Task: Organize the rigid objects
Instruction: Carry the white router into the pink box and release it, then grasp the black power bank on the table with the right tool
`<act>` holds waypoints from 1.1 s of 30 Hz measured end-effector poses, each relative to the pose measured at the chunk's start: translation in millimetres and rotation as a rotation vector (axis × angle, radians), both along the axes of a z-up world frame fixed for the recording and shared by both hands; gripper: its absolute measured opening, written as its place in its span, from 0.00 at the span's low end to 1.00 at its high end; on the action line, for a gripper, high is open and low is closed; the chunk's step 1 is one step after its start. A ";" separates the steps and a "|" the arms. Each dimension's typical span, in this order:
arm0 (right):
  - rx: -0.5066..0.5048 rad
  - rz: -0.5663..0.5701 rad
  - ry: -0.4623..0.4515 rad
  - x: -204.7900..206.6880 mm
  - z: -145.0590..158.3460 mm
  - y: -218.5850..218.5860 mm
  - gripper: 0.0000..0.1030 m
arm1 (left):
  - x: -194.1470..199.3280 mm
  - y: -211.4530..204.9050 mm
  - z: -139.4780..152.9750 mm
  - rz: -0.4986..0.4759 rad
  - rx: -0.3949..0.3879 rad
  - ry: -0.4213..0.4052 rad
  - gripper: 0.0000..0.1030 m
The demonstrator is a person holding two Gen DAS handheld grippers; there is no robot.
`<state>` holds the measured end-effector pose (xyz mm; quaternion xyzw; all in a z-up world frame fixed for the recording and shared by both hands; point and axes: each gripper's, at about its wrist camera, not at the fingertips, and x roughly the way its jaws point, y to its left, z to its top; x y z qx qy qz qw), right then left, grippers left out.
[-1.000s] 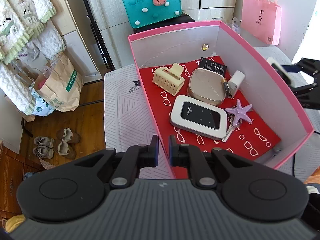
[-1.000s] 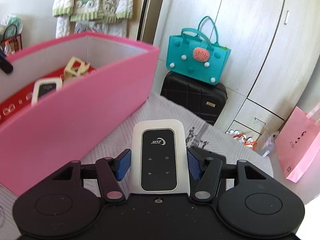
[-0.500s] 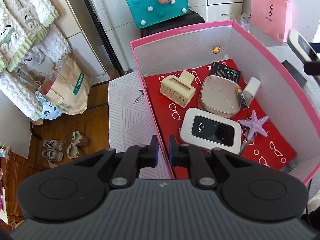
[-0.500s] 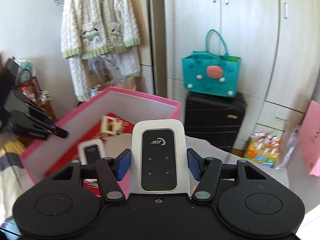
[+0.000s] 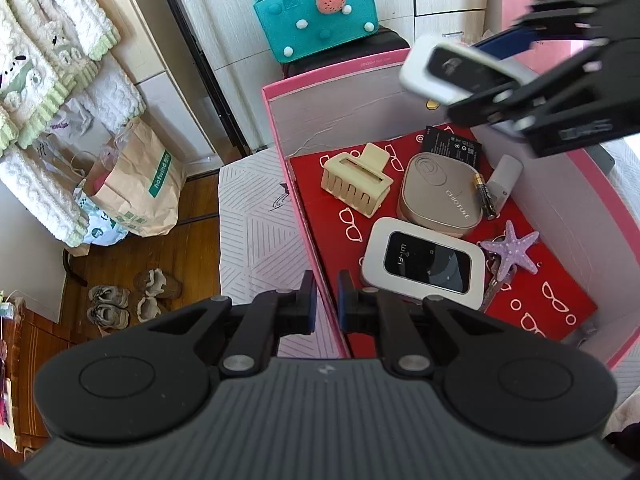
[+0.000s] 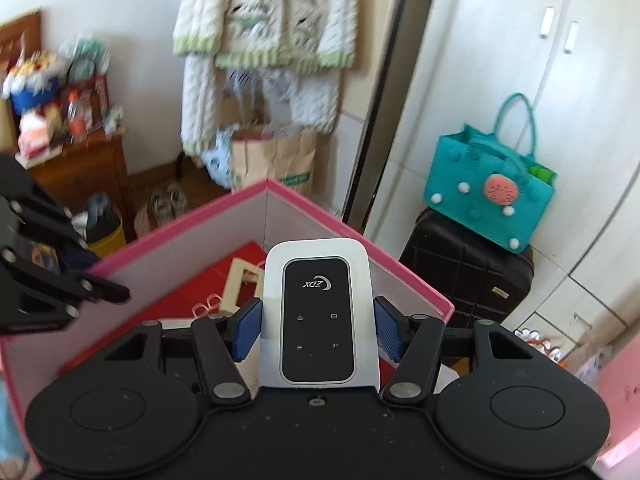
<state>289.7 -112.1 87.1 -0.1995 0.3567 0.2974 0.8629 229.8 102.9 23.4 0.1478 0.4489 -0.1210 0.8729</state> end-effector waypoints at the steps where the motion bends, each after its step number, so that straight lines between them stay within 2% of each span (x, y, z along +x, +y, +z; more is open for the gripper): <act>1: -0.023 0.000 -0.004 5.7 -4.5 2.9 0.63 | 0.1 1.2 0.3 0.000 -0.005 0.000 0.09; 7: -0.181 0.020 0.009 29.6 -32.8 14.0 0.63 | 0.3 4.7 1.0 -0.010 -0.026 0.001 0.09; 15: -0.260 0.064 0.042 31.6 -53.3 21.8 0.62 | -1.0 5.3 -0.1 -0.014 -0.030 -0.009 0.09; 18: -0.260 0.057 0.015 31.6 -51.6 21.0 0.66 | -0.9 5.9 -0.1 -0.010 -0.034 -0.010 0.09; 20: -0.221 0.042 -0.003 28.0 -42.1 15.1 0.69 | -1.6 5.7 -0.3 -0.010 -0.035 -0.012 0.09; 24: -0.080 0.005 -0.054 10.2 -11.6 -7.8 0.72 | -1.6 4.4 -0.4 -0.003 -0.034 -0.019 0.09; 29: 0.077 -0.098 -0.069 -18.9 16.7 -57.3 0.74 | -3.5 2.7 -1.0 -0.002 -0.028 -0.025 0.09; 33: 0.094 -0.191 -0.062 -35.1 14.1 -93.3 0.74 | -3.9 2.5 -1.5 -0.002 -0.027 -0.026 0.09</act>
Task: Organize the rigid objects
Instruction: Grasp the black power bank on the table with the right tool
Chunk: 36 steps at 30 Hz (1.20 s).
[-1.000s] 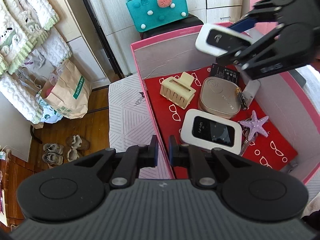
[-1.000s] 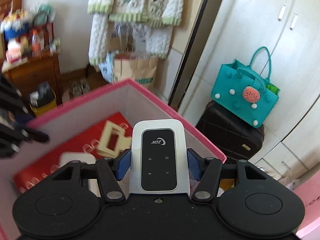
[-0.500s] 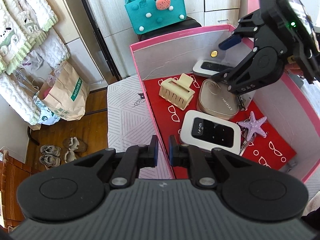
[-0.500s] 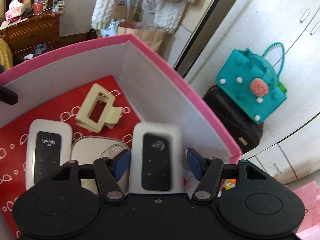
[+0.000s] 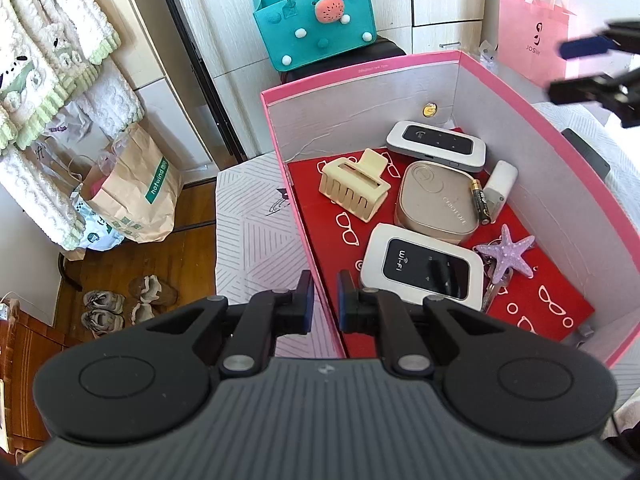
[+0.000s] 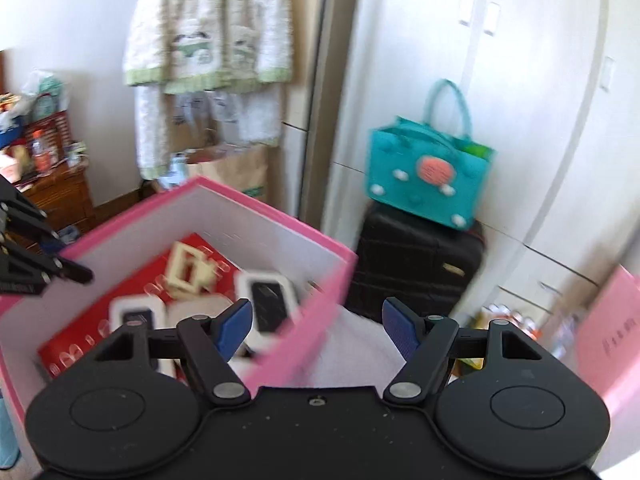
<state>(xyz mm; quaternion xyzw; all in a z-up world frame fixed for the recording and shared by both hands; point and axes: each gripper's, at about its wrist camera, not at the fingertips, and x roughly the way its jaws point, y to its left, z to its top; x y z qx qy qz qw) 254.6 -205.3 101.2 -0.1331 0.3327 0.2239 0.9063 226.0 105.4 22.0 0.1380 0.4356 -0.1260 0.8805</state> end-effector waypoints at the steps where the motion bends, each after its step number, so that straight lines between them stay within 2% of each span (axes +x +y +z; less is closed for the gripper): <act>1: -0.001 -0.016 0.002 -3.8 -4.8 -8.5 0.74 | 0.1 0.2 0.2 0.001 -0.001 0.000 0.09; 11: 0.091 -0.223 0.074 -46.4 -66.3 -84.6 0.74 | -0.9 1.6 0.3 0.015 -0.010 -0.005 0.09; 16: 0.106 -0.298 0.055 -57.8 -92.2 -105.4 0.72 | -0.4 3.2 0.5 0.029 -0.025 0.003 0.09; 19: 0.109 -0.302 0.068 -53.3 -101.7 -112.3 0.72 | -1.3 1.9 -0.2 0.032 -0.023 0.001 0.09; 27: 0.019 -0.251 0.113 -34.6 -125.3 -99.3 0.73 | -1.6 -1.1 -0.8 0.035 -0.008 -0.002 0.10; 30: 0.056 -0.276 0.124 -24.7 -128.4 -100.4 0.72 | -1.7 -2.4 -1.4 0.034 -0.003 -0.002 0.11; 33: 0.105 -0.304 0.139 -18.2 -129.1 -106.1 0.65 | -1.5 -1.9 -1.3 0.035 -0.007 0.001 0.11; 36: 0.144 -0.317 0.166 -19.2 -128.3 -112.2 0.65 | -1.3 -1.8 -1.0 0.040 -0.009 0.005 0.11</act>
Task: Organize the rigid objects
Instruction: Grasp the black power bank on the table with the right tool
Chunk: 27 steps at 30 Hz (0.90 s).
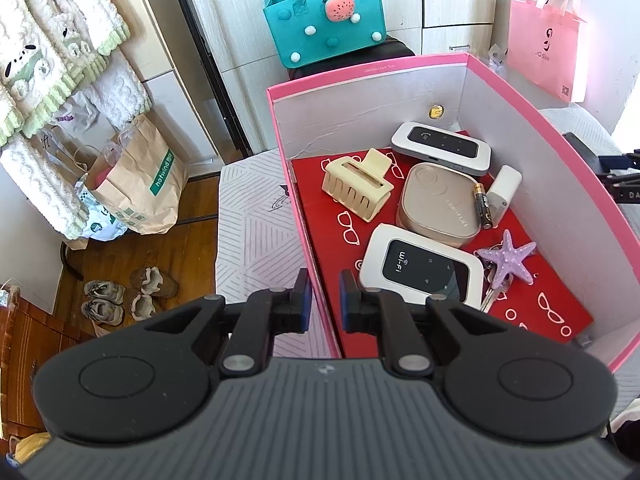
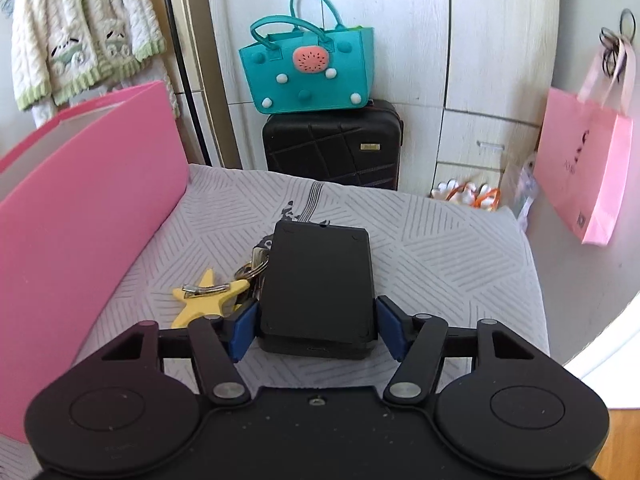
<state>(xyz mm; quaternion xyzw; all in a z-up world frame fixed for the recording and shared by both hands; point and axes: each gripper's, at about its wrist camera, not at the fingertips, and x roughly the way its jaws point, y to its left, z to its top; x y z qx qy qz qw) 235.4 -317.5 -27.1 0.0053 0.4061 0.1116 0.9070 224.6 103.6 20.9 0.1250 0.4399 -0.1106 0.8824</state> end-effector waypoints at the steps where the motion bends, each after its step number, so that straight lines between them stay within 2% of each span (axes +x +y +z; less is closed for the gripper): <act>1: 0.005 0.001 0.006 -2.3 0.9 -1.1 0.65 | -0.1 0.1 0.0 -0.001 0.002 -0.001 0.11; 13: 0.044 -0.006 0.088 -35.1 3.8 -13.1 0.66 | -1.2 2.5 0.4 0.006 -0.006 -0.006 0.11; 19: -0.008 -0.006 0.044 -23.0 -1.9 -4.3 0.71 | -1.8 1.5 -0.1 0.008 -0.004 -0.002 0.11; 20: -0.028 -0.005 0.033 -21.5 -3.1 -1.8 0.71 | -1.9 1.2 -0.2 0.009 -0.005 0.000 0.11; 21: -0.053 0.002 0.021 -21.3 -3.7 1.1 0.65 | -1.8 1.0 -0.3 0.010 -0.004 0.000 0.11; 27: -0.079 0.037 -0.042 -33.1 9.1 5.3 0.64 | -2.4 -0.5 -0.8 0.010 0.001 0.002 0.11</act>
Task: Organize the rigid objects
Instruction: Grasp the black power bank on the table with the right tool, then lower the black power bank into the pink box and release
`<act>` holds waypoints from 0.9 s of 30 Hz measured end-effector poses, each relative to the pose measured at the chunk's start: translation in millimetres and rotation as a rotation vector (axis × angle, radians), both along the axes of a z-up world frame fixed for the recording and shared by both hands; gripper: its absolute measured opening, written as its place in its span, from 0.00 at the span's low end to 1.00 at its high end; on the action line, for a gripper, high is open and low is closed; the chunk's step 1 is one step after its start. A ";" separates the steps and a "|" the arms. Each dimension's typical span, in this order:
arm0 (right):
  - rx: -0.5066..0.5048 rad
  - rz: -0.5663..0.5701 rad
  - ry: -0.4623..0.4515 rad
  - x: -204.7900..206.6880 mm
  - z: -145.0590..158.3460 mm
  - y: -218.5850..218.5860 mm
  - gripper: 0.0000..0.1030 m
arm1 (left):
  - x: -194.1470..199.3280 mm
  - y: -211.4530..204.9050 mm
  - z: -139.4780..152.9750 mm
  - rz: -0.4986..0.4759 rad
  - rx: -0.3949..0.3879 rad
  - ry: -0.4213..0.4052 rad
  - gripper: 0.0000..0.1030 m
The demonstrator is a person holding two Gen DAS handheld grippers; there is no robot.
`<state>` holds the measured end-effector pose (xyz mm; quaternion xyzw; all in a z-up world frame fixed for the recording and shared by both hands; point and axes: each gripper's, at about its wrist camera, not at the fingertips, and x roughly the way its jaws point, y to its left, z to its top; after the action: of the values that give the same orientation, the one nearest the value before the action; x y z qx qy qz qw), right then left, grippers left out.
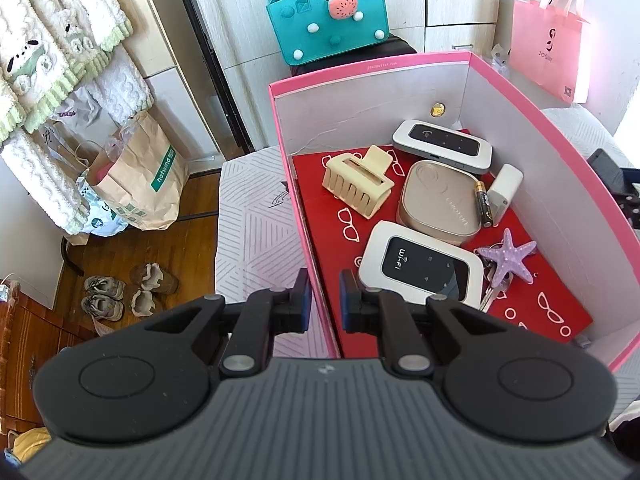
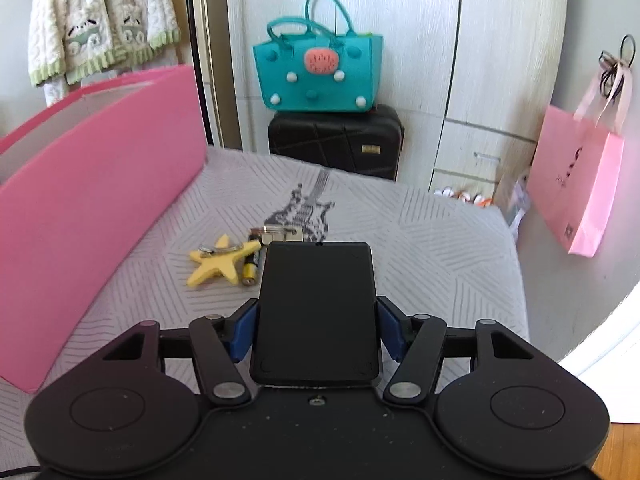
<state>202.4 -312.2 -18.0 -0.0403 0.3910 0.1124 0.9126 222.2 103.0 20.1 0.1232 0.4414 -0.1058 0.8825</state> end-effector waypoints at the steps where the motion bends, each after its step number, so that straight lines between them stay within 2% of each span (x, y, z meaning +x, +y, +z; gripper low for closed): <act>1: -0.003 0.003 -0.005 -2.2 3.0 -0.2 0.64 | 0.4 0.6 0.0 0.001 -0.001 -0.001 0.11; 5: 0.012 0.024 -0.041 -13.9 19.3 4.8 0.64 | 0.2 1.4 0.0 0.003 -0.008 -0.001 0.11; 8: 0.032 0.070 -0.107 -25.5 37.4 15.9 0.64 | 0.3 1.6 -1.0 0.003 -0.012 0.002 0.11; 13: 0.176 0.205 -0.190 -32.8 77.7 37.8 0.64 | 0.8 1.7 -2.0 0.003 -0.015 0.006 0.11; 16: 0.276 0.338 -0.185 -27.7 99.7 59.0 0.64 | 1.2 3.3 -2.7 0.003 -0.028 0.008 0.11; 19: 0.366 0.484 -0.102 -15.7 109.9 87.8 0.64 | 0.9 5.1 -3.5 0.001 -0.039 0.010 0.11; 21: 0.457 0.552 0.032 -1.8 107.5 107.1 0.64 | 0.9 4.8 -4.7 -0.003 -0.036 0.012 0.11; 22: 0.472 0.580 0.092 4.8 104.5 116.9 0.64 | 1.1 4.8 -4.6 -0.006 -0.033 0.012 0.11; 24: 0.437 0.619 0.170 12.3 97.8 137.6 0.64 | 1.6 2.9 -5.3 -0.013 -0.025 0.014 0.11; 27: 0.306 0.659 0.235 15.9 84.4 164.1 0.64 | 2.1 2.5 -4.8 -0.024 -0.017 0.017 0.11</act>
<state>218.2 -148.1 66.4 -0.0142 0.4378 0.4607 0.7720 224.3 105.5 15.3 0.1199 0.4465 -0.1213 0.8784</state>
